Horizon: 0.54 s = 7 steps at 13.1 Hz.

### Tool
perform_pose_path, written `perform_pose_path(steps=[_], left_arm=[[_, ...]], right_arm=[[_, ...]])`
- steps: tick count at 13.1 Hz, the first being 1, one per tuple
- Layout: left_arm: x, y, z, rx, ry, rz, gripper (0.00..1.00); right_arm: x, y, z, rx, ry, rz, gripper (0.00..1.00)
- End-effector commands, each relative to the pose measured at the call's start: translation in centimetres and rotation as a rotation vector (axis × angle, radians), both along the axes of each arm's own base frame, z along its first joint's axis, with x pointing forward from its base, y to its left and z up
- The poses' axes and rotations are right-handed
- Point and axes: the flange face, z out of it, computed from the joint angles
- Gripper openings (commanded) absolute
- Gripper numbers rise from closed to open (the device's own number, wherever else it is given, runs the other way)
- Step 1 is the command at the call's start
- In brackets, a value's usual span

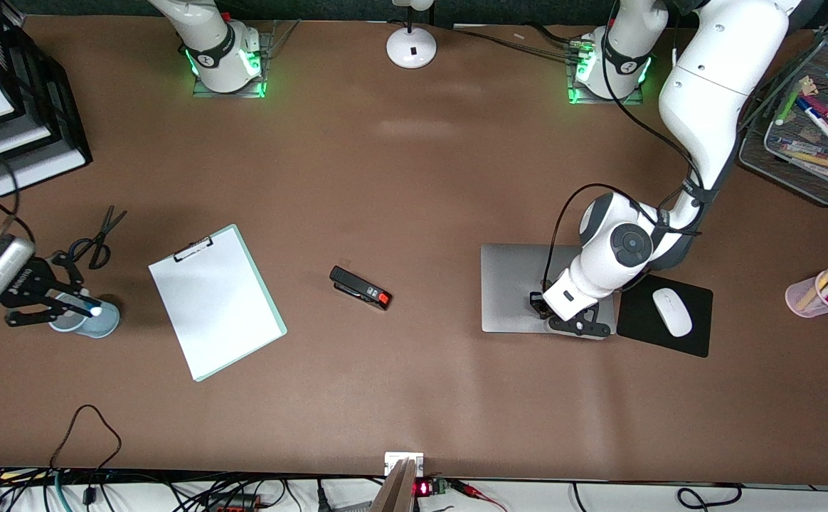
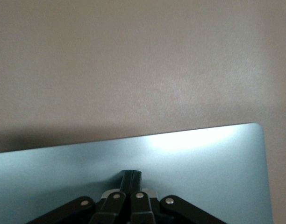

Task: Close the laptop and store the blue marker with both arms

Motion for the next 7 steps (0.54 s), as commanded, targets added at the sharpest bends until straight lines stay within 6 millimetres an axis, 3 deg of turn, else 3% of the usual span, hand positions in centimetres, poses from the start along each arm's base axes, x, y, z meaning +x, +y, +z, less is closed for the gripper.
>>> perform_pose_path(steps=[1,4,7], left_arm=[[0.2,0.5,6.5,0.074,0.030,-0.022,0.01],[-1.3,1.3,15.9,0.178,0.125,-0.035,0.02],[-1.9,2.4,25.4,0.239,0.249,-0.049,0.06]], right_arm=[[-0.1,-2.5,1.8,0.059,-0.100,0.095,0.05],[-0.8,-5.9,1.0,0.071,-0.150,0.135,0.05],[-1.7,-9.3,-2.7,0.086,-0.127,0.152,0.06]])
